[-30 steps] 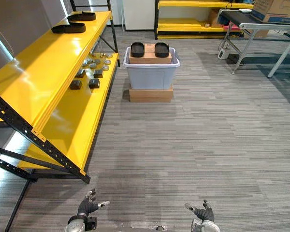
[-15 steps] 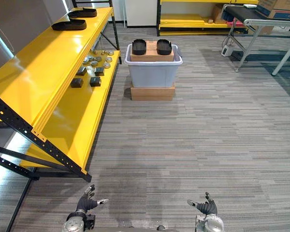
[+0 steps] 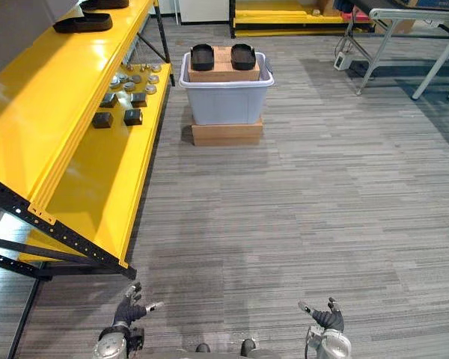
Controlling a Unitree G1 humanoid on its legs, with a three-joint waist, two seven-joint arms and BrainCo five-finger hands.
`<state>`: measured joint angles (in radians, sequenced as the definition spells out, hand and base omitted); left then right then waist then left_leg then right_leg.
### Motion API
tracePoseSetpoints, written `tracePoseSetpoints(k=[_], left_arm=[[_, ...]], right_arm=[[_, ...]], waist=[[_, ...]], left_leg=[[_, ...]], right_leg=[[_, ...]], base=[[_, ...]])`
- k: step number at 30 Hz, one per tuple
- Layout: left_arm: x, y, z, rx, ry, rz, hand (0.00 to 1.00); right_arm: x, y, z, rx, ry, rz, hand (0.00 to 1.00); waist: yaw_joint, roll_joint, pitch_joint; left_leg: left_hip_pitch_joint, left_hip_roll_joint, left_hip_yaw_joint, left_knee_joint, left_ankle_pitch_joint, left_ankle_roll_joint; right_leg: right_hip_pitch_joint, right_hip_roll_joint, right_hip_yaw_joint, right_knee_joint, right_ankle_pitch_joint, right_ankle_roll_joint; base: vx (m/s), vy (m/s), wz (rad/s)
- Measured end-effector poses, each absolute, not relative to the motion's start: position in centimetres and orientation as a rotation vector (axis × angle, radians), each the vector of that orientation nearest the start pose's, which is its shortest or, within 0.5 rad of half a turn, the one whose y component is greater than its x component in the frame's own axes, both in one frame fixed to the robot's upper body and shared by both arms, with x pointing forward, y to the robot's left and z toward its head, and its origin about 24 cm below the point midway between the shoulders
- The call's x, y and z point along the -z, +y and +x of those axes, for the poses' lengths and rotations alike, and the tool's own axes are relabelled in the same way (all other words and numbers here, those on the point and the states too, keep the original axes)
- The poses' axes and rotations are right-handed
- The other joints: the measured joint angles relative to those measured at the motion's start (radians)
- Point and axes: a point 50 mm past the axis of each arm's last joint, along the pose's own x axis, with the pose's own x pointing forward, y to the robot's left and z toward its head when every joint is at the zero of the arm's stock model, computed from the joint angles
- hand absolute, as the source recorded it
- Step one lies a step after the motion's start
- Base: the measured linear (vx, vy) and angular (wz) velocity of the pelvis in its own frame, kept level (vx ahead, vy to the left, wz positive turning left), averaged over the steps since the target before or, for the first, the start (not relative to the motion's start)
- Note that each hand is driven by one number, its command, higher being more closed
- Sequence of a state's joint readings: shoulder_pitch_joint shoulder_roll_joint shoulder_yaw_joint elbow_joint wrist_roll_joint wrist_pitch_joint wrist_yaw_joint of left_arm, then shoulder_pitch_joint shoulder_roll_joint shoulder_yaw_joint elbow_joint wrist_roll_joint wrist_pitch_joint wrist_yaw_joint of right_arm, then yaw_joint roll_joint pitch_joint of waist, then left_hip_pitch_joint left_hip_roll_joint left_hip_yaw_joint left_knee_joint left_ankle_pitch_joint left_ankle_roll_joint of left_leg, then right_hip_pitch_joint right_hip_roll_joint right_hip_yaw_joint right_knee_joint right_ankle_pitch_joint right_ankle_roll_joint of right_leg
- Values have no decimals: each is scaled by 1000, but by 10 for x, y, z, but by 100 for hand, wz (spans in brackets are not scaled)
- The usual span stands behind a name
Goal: Walk over and take plastic housings, then place them on the shelf
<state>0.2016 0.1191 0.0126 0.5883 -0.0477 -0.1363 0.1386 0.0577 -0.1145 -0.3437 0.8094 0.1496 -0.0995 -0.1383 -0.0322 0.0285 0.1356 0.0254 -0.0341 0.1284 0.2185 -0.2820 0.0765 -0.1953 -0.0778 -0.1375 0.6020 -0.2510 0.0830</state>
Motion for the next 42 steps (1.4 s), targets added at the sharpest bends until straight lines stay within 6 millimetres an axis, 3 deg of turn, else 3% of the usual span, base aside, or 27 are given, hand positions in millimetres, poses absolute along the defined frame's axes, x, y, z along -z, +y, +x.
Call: tracePoseSetpoints(k=[2,4,6,8,9,10,11,13,15,16,18,19,22,24,25,26,27,28,29,30,32,33,34,35,36,39,42], left_arm=[[104,207,148,-245,633,116,0],[104,209,148,-256,635,124,0],[101,209,156,-253,614,124,0],[97,209,165,-261,587,130,0],[97,212,166,-269,587,139,0],[97,212,165,-270,590,139,0],[99,207,165,-267,598,126,0],[98,204,169,-263,585,117,0],[103,199,163,-266,611,93,0],[106,196,159,-267,625,75,0],[106,194,158,-272,630,57,0],[107,194,157,-273,630,55,0],[106,196,154,-285,629,49,0],[105,196,154,-290,622,46,0],[105,194,154,-290,621,38,0],[105,191,153,-293,622,26,0],[106,188,154,-292,623,17,0],[107,189,153,-296,631,20,0],[106,190,153,-299,630,20,0],[105,187,156,-292,622,15,0],[105,183,159,-287,616,0,0],[106,185,156,-290,629,6,0],[107,186,155,-291,632,12,0],[106,189,156,-289,633,25,0],[106,191,157,-291,635,34,0],[106,197,156,-308,637,54,0],[108,200,155,-311,645,63,0]], right_arm=[[115,-255,146,583,710,106,0],[115,-254,147,581,710,100,0],[112,-255,154,558,698,75,0],[105,-256,162,547,654,66,0],[101,-256,165,541,636,58,0],[100,-257,164,536,630,47,0],[97,-262,167,532,620,29,0],[94,-259,175,513,598,30,0],[95,-256,175,494,605,21,0],[96,-252,175,473,610,14,0],[96,-247,178,452,605,14,0],[96,-246,178,453,605,15,0],[96,-248,178,465,605,23,0],[97,-250,177,480,611,34,0],[99,-253,173,494,622,33,0],[100,-256,170,512,633,35,0],[105,-260,163,540,667,41,0],[109,-258,160,541,686,46,0],[111,-253,159,536,696,58,0],[112,-250,159,533,697,68,0],[114,-251,157,540,708,72,0],[116,-249,154,535,723,67,0],[117,-248,152,533,731,65,0],[120,-247,147,532,746,65,0],[122,-245,144,526,761,65,0],[122,-240,148,504,759,64,0],[120,-240,152,501,749,65,0]], waist=[[-8,-5,27],[-8,-3,37],[-13,21,71],[-21,21,88],[-28,-9,88],[-36,-14,86],[-46,8,85],[-61,14,84],[-61,31,99],[-56,39,108],[-22,29,119],[-7,20,124],[0,12,128],[8,0,135],[23,-1,135],[29,14,131],[47,32,131],[52,29,126],[50,2,117],[42,-31,100],[49,-47,100],[44,-62,101],[42,-66,101],[35,-69,101],[21,-65,100],[8,-39,93],[-7,-16,101]], left_leg=[[53,-7,-4,9,-38,10],[99,-3,-4,-1,-63,2],[156,36,-13,-35,-73,-15],[199,70,-33,-62,-73,-68],[228,67,-47,-68,-81,-97],[249,71,-59,-65,-91,-114],[263,99,-83,-43,-95,-126],[195,120,-98,132,-22,-197],[96,158,-90,450,175,-189],[8,214,-62,700,217,-185],[-130,297,48,965,151,-88],[-170,300,70,978,141,-74],[-340,251,121,780,70,-95],[-399,169,120,505,72,-99],[-403,118,106,245,124,-139],[-397,89,67,60,176,-143],[-414,85,5,-12,275,-118],[-409,83,-1,1,341,-89],[-404,61,-4,1,385,-61],[-411,30,1,14,373,-41],[-398,16,30,87,292,-11],[-345,-1,50,123,225,4],[-314,-11,50,136,192,8],[-246,-28,46,150,139,15],[-167,-38,36,131,115,23],[4,-18,17,14,98,15],[90,32,9,-11,75,-27]], right_leg=[[-76,-39,-47,152,-59,-10],[-142,-56,-91,129,-74,-17],[-200,-24,-116,30,-56,-27],[-270,27,-107,-179,81,-32],[-285,32,-80,-279,177,-57],[-288,30,-65,-271,256,-85],[-308,35,-71,-178,290,-139],[-312,24,-96,-62,157,-154],[-183,41,-115,-94,92,-166],[-71,64,-122,-160,74,-173],[108,90,-109,-281,65,-178],[156,90,-105,-322,64,-176],[326,82,-106,-475,60,-164],[396,54,-106,-525,43,-136],[438,42,-104,-558,33,-118],[468,52,-92,-580,24,-102],[513,70,-68,-591,-8,-69],[529,64,-53,-591,-16,-56],[534,39,-44,-582,-17,-54],[497,-3,-29,-511,-17,-54],[414,-49,26,-273,-11,-24],[345,-84,55,-40,42,59],[305,-102,72,88,94,83],[218,-131,85,336,129,82],[152,-153,51,479,89,28],[-7,-181,-102,385,-11,-42],[-63,-125,-159,-18,0,-19]], base=[[251,72,0],[349,58,0],[401,-15,22],[563,-87,36],[566,-130,38],[624,-174,44],[746,-259,44],[767,-282,40],[604,-214,31],[658,-228,15],[665,-209,-6],[550,-129,-4],[520,-56,6],[489,28,-6],[558,82,-19],[663,146,-40],[557,168,-45],[575,190,-41],[590,212,-12],[725,253,-4],[652,242,-18],[459,165,-23],[678,215,-9],[560,148,18],[666,166,26],[508,62,10],[467,-76,15]])
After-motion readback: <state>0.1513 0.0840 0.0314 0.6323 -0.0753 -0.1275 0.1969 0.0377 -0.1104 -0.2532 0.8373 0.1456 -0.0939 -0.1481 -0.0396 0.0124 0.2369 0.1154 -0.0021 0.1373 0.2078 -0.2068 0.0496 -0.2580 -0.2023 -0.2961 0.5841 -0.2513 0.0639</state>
